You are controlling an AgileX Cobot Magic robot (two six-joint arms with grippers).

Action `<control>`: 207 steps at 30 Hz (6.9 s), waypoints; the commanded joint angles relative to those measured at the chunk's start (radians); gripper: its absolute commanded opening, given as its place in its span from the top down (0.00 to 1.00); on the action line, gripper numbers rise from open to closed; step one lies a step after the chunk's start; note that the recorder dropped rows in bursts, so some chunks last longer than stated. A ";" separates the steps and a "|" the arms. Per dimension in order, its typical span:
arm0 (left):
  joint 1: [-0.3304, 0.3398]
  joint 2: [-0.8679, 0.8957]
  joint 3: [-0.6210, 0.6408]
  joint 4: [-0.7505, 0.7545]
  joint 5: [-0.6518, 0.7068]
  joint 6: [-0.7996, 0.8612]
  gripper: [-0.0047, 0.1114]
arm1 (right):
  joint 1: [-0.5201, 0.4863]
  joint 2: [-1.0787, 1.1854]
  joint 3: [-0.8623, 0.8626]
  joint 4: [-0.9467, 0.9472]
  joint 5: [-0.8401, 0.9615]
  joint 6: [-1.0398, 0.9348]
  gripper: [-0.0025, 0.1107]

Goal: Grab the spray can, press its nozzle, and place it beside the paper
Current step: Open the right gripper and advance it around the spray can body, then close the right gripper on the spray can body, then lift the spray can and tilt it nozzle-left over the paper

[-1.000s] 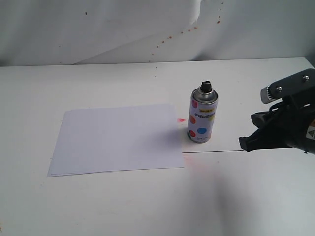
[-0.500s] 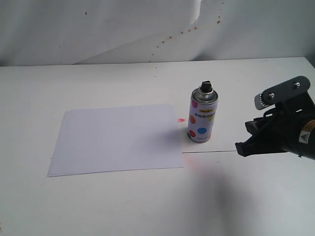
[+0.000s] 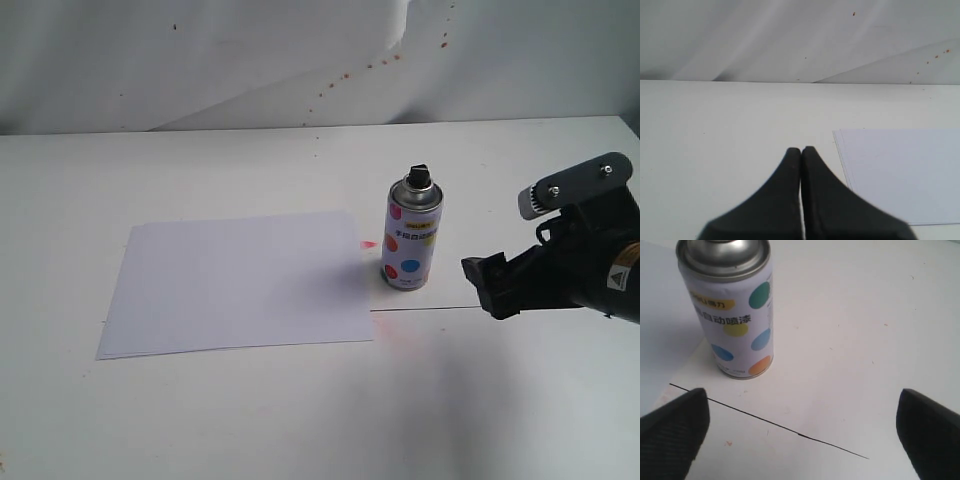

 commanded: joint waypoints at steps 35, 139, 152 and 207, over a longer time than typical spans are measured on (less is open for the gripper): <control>0.002 -0.004 0.005 -0.001 -0.010 -0.002 0.96 | -0.002 0.148 0.005 -0.443 -0.297 0.379 0.16; 0.002 -0.004 0.005 -0.001 -0.010 -0.002 0.96 | -0.216 0.866 -0.559 -1.022 -0.970 0.437 0.31; 0.002 -0.004 0.005 -0.001 -0.010 -0.002 0.96 | -0.194 0.866 -0.559 -1.004 -0.974 0.435 0.54; 0.002 -0.004 0.005 -0.001 -0.010 -0.002 0.96 | 0.103 0.308 -0.407 -1.035 -0.224 0.688 0.98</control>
